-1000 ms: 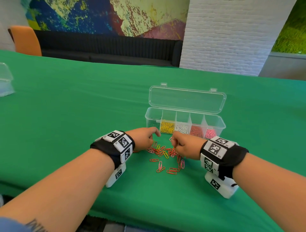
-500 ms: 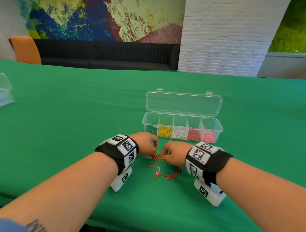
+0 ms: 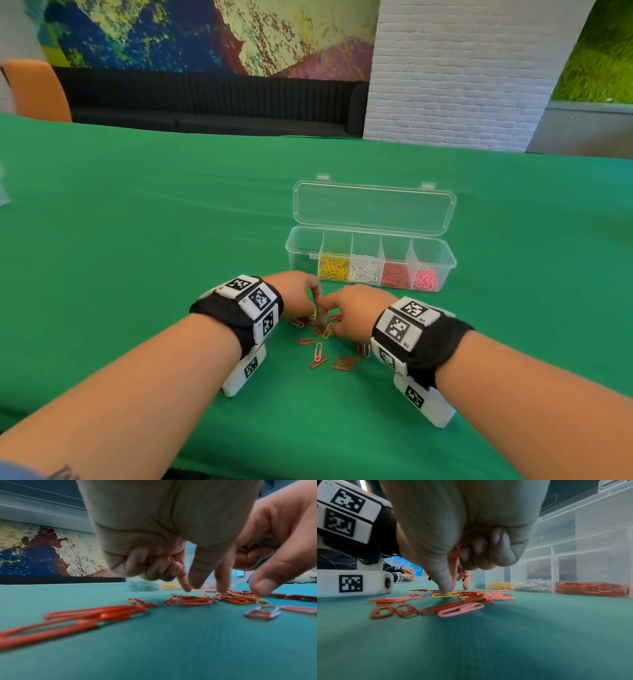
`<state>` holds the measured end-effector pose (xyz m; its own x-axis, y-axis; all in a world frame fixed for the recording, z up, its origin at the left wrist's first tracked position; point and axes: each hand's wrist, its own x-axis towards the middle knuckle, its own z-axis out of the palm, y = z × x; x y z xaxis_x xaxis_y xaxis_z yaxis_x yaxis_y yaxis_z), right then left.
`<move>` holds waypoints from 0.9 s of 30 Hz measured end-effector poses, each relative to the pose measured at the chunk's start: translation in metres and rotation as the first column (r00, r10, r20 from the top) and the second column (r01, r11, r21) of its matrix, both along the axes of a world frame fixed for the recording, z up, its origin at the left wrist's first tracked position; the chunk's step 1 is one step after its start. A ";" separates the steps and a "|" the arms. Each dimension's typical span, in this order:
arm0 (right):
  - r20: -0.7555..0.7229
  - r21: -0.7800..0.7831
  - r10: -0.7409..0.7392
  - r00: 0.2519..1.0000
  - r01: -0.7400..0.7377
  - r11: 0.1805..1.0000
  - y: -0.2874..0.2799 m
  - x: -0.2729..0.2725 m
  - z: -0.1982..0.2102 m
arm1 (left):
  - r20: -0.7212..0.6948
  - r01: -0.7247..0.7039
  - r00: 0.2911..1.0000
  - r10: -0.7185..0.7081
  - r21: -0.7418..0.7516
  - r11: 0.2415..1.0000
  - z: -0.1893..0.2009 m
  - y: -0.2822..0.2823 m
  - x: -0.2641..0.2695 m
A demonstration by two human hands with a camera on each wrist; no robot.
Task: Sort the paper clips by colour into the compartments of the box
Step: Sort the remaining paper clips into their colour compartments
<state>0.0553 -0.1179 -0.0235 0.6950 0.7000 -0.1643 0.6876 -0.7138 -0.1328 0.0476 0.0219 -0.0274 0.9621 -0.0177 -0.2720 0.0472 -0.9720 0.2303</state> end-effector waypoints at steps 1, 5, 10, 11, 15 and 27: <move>0.002 -0.016 0.011 1.000 -0.011 1.000 0.000 0.000 0.000 | -0.002 0.015 1.000 -0.015 0.014 1.000 0.000 0.000 0.000; 0.013 -0.072 0.034 0.999 -0.033 0.997 0.000 0.000 0.003 | -0.009 0.040 0.999 -0.040 0.038 0.998 0.001 0.001 0.000; 0.021 -0.148 0.037 0.999 -0.033 0.988 0.002 0.002 0.004 | 0.006 0.049 0.999 -0.049 0.065 0.997 0.000 0.003 0.000; 0.024 -0.149 0.035 0.999 -0.031 0.988 0.002 0.002 0.003 | 0.000 0.050 0.999 -0.050 0.071 0.996 0.000 0.004 0.000; 0.046 -0.031 -0.019 0.999 0.020 0.999 0.001 0.001 0.000 | -0.055 0.074 0.996 -0.068 0.114 0.991 -0.001 0.002 0.000; -0.127 0.193 -0.225 0.966 0.246 0.950 0.003 0.008 -0.002 | 0.045 0.048 0.998 -0.048 0.003 0.999 0.002 0.000 -0.003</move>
